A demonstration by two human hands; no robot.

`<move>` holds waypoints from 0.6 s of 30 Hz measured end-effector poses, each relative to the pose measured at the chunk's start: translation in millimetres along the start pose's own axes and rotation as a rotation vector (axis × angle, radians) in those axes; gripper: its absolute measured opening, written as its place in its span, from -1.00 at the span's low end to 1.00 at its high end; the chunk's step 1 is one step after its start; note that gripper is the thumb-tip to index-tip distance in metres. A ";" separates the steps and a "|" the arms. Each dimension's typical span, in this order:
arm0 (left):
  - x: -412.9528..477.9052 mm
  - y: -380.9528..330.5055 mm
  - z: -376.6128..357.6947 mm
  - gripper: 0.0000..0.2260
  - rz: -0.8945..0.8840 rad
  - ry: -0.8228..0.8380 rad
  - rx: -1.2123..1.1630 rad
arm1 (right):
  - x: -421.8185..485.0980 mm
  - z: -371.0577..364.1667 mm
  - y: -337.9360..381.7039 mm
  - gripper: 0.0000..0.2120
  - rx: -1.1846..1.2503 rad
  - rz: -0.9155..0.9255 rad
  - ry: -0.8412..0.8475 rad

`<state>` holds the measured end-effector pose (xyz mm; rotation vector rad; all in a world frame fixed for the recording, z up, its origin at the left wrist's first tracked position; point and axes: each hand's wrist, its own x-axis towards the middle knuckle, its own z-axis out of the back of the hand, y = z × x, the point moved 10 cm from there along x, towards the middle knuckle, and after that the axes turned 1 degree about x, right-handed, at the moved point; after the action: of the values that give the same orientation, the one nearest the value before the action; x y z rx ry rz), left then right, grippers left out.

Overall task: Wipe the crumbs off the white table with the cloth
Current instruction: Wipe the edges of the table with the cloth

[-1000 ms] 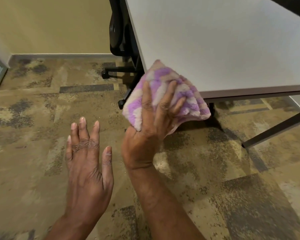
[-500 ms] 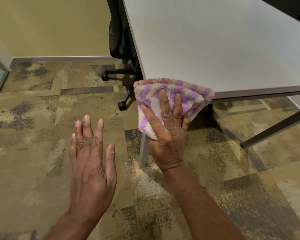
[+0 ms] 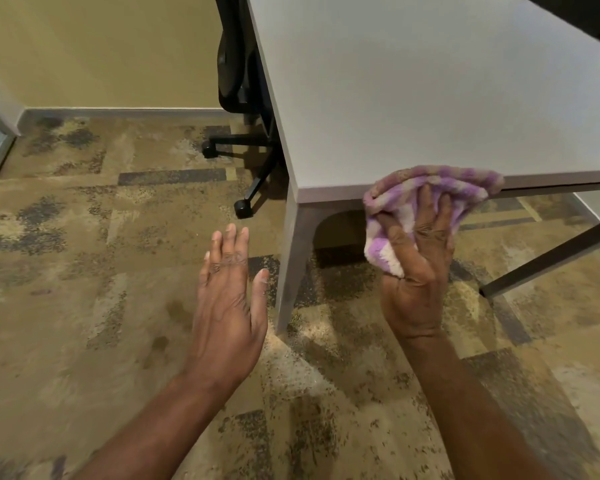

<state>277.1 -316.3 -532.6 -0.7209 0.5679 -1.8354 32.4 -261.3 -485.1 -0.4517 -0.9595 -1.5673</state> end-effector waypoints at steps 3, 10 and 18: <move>8.4 -2.7 -17.4 -0.45 0.006 0.017 0.010 | 1.3 8.4 -13.4 -0.55 0.027 -0.026 -0.010; 27.5 -11.7 -39.3 -0.42 0.042 -0.041 0.049 | -4.0 12.4 -27.7 -0.38 0.173 -0.205 -0.086; 43.0 -18.5 -51.6 -0.49 0.067 -0.083 0.035 | -8.7 4.6 -38.8 -0.42 0.452 -0.489 -0.309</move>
<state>216.5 -347.4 -547.5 -0.7422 0.4985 -1.7410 -3.1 -253.2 -501.6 -0.1403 -1.7141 -1.6623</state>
